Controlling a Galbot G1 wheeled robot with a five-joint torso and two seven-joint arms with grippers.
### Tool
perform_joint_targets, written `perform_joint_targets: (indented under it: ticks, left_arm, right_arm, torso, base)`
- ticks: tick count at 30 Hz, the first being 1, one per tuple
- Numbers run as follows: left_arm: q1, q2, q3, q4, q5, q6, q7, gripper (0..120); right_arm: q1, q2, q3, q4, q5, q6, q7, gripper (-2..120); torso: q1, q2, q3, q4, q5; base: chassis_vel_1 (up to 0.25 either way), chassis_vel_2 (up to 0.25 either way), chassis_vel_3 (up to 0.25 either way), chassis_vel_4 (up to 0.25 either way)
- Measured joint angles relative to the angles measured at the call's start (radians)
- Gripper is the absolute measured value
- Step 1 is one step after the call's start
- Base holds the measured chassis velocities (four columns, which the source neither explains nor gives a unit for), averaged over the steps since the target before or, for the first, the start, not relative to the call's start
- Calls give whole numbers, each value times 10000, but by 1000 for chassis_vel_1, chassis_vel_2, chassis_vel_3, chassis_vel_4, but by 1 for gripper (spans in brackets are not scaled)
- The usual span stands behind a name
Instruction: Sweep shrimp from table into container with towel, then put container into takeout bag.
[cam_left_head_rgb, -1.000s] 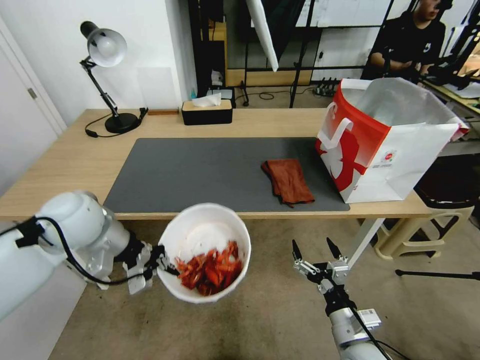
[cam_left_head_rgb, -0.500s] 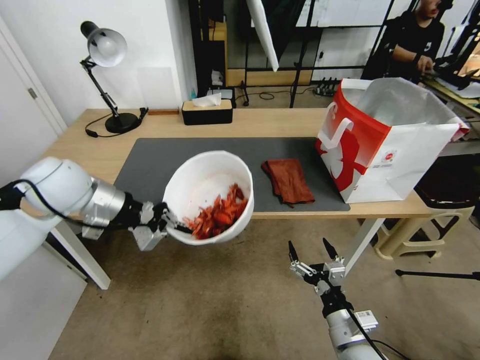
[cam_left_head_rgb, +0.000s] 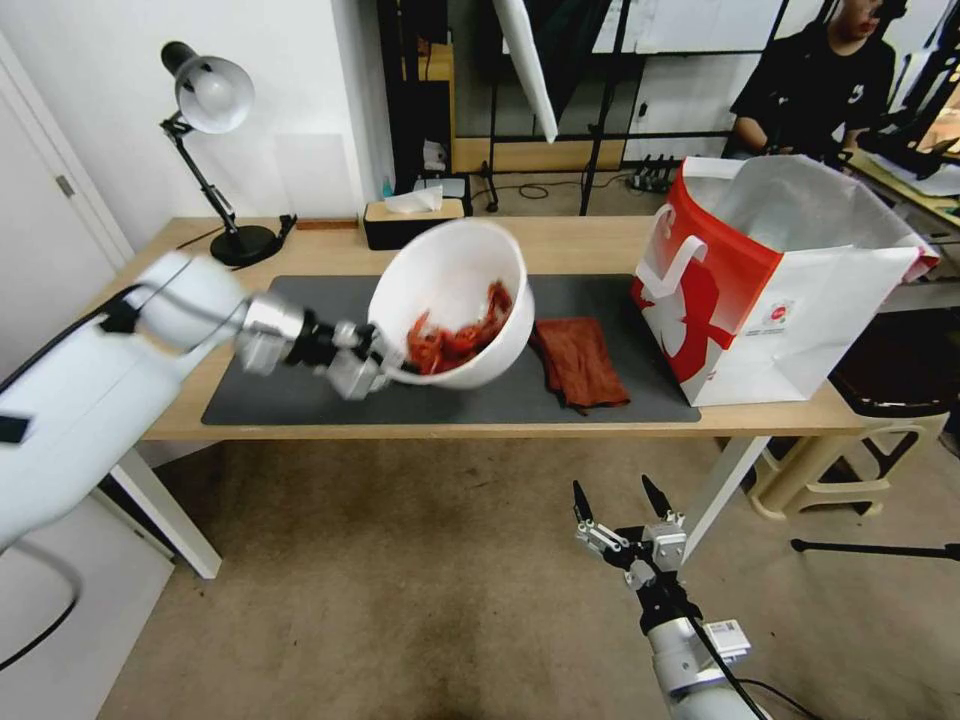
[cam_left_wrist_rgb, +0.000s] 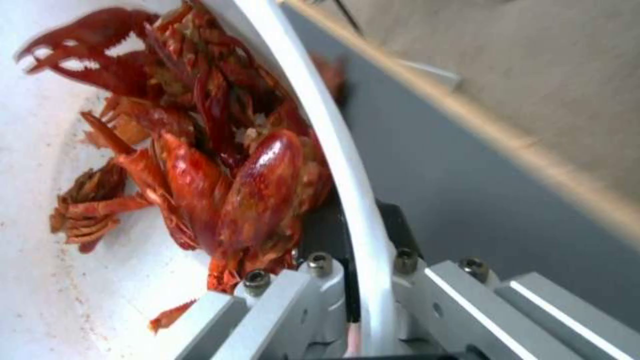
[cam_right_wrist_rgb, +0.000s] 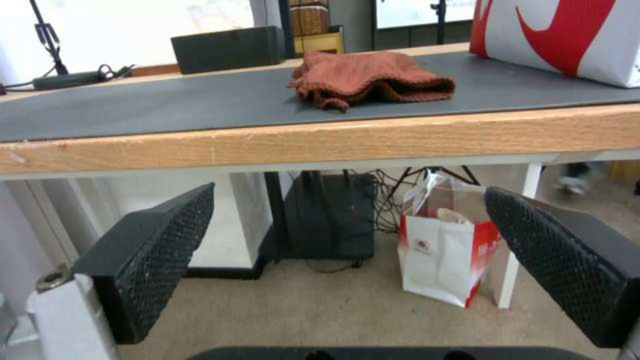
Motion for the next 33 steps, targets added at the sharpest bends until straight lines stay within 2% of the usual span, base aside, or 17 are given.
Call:
perform_joint_targets:
  ticks: [3, 4, 6, 7, 9, 11, 12, 13, 14, 15, 18, 19, 22, 23, 26, 28, 33]
  left_arm:
    - [-1641, -1179, 731, 1479, 496, -260, 30, 0]
    - [-1641, -1179, 731, 1479, 496, -260, 30, 0]
    - [-2335, -1884, 1182, 2241, 792, -374, 34, 0]
    - [-2335, -1884, 1182, 2241, 792, -374, 34, 0]
    - [-2849, -2648, 1471, 2894, 996, -450, 33, 0]
    - [-3269, -3439, 1570, 3455, 1303, -557, 22, 0]
    - [-3269, -3439, 1570, 3455, 1303, -557, 22, 0]
    - [-3468, -3820, 1611, 3718, 1431, -581, -20, 0]
    - [-3579, -4024, 1629, 3863, 1477, -586, -44, 0]
    - [-3579, -4024, 1629, 3863, 1477, -586, -44, 0]
    - [-4003, -4875, 1651, 4515, 1699, -592, -164, 0]
    - [-4003, -4875, 1651, 4515, 1699, -592, -164, 0]
    - [-4371, -5673, 1373, 5249, 2211, -738, -279, 0]
    - [-4371, -5673, 1373, 5249, 2211, -738, -279, 0]
    - [-4605, -6132, 1222, 5695, 2425, -819, -356, 0]
    - [-4651, -6241, 1219, 5784, 2457, -823, -388, 0]
    - [-4812, -6808, 1214, 6157, 2642, -828, -586, 0]
  right_arm:
    - [0, 77, 22, -39, -68, -7, 1, 100]
    - [0, 77, 22, -39, -68, -7, 1, 100]
    - [-32, 134, 91, -72, -92, -2, -5, 100]
    - [-32, 134, 91, -72, -92, -2, -5, 100]
    - [-69, 218, 165, -106, -116, 14, -19, 100]
    - [-73, 277, 184, -136, -130, 37, -33, 100]
    - [-73, 277, 184, -136, -130, 37, -33, 100]
    - [-76, 296, 191, -151, -141, 41, -37, 100]
    - [-80, 311, 197, -158, -148, 46, -38, 100]
    - [-80, 311, 197, -158, -148, 46, -38, 100]
    - [-119, 344, 241, -178, -163, 69, -42, 100]
    - [-119, 344, 241, -178, -163, 69, -42, 100]
    - [-174, 373, 290, -180, -190, 85, -48, 100]
    - [-174, 373, 290, -180, -190, 85, -48, 100]
    - [-213, 401, 329, -180, -203, 105, -53, 100]
    - [-221, 404, 346, -180, -204, 109, -54, 100]
    - [-260, 412, 430, -179, -204, 124, -74, 100]
  torso:
    - [-1, 0, -1, 1, 1]
    - [-1, 0, -1, 1, 1]
    - [-1, 0, -1, 6, 2]
    - [-1, 0, -1, 6, 2]
    - [0, 1, 0, -1, 1]
    - [0, 0, 0, -3, 3]
    - [0, 0, 0, -3, 3]
    - [0, 0, 0, -5, 3]
    - [0, 1, -1, -3, 7]
    - [0, 1, -1, -3, 7]
    - [-1, 2, -1, 0, 3]
    - [-1, 2, -1, 0, 3]
    - [-2, 2, -1, 1, 1]
    - [-2, 2, -1, 1, 1]
    - [-2, 2, -2, 3, 1]
    - [-2, 2, -2, 3, 1]
    - [-2, 2, -2, 6, 0]
  base:
    - [0, 0, 0, 0]
    - [0, 0, 0, 0]
    - [0, 0, 0, 0]
    - [0, 0, 0, 0]
    - [0, 0, 0, 0]
    - [0, 0, 0, 0]
    - [0, 0, 0, 0]
    - [0, 0, 0, 0]
    - [0, 0, 0, 0]
    - [0, 0, 0, 0]
    - [0, 0, 0, 0]
    - [0, 0, 0, 0]
    - [0, 0, 0, 0]
    - [0, 0, 0, 0]
    - [0, 0, 0, 0]
    - [0, 0, 0, 0]
    - [0, 0, 0, 0]
